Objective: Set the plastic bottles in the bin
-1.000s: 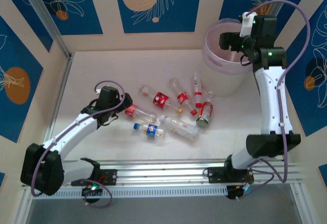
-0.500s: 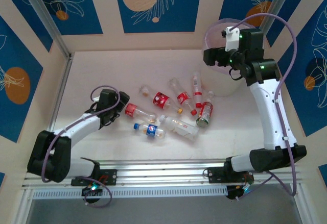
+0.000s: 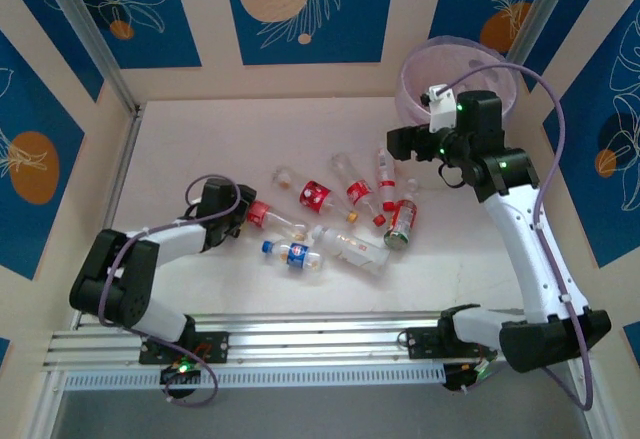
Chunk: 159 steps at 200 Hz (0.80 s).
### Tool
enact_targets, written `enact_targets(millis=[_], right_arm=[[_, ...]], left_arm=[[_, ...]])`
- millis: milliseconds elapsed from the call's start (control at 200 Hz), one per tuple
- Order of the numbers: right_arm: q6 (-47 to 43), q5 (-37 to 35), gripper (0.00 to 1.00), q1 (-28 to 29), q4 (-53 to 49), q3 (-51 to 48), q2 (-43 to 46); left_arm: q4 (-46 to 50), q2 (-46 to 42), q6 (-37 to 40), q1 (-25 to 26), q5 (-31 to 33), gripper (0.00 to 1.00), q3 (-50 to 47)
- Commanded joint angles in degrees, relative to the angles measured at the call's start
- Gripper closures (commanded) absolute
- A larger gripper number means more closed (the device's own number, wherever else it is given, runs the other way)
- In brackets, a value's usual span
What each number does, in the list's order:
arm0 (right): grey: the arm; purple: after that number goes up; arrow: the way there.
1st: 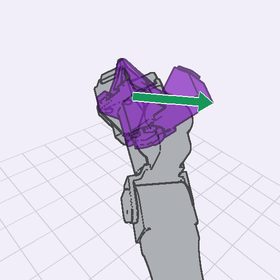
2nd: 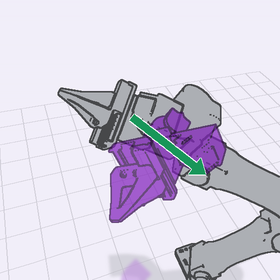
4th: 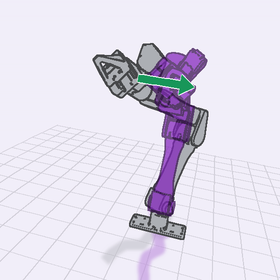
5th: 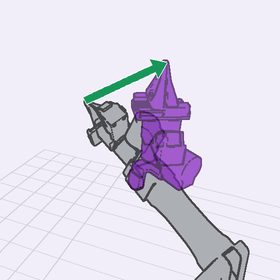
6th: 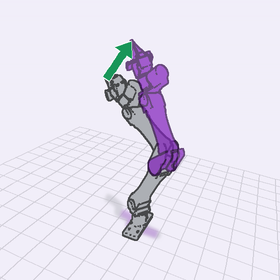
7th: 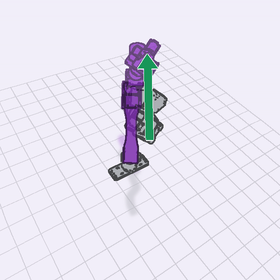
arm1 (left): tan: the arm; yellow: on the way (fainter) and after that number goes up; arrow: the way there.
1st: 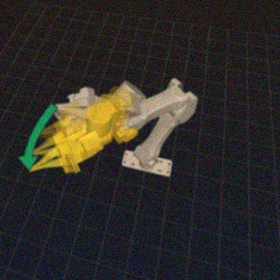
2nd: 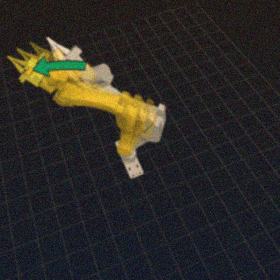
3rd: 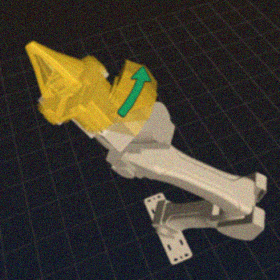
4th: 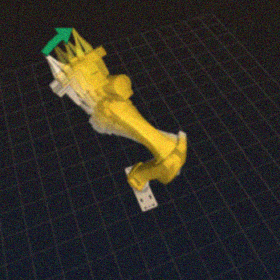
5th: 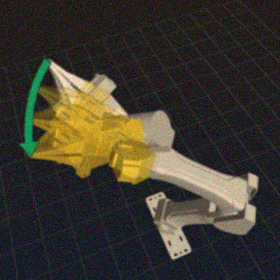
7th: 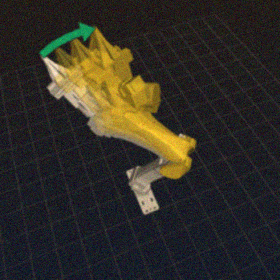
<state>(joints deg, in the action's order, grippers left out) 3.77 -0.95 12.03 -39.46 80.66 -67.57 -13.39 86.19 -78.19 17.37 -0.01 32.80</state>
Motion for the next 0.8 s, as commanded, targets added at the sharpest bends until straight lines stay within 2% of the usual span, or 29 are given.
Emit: enact_targets(millis=[0, 160, 370, 565, 790], right_arm=[[1.8, 3.7, 0.1, -0.1, 3.4, -2.8, 2.9], [3.2, 4.6, 0.1, -0.5, 3.7, -5.2, 5.9], [4.0, 10.2, 0.1, -0.5, 6.7, -9.2, 9.8], [4.0, 9.9, 0.1, -0.5, 5.5, -9.3, 8.4], [5.0, 12.0, 0.1, 2.2, 6.2, -9.3, 6.0]], left_arm=[[-3.7, 2.0, -2.8, -0.5, -0.9, 0.26, -1.5], [-7.2, 4.3, -5.2, -0.4, -2.1, 0.31, -2.5], [-12.4, 7.0, -8.1, -0.5, -4.3, 0.37, -4.0], [-14.9, 7.9, -9.2, -0.5, -5.0, 0.47, -3.6], [-14.1, 6.1, -8.5, -0.9, -5.8, 0.48, -1.2]])
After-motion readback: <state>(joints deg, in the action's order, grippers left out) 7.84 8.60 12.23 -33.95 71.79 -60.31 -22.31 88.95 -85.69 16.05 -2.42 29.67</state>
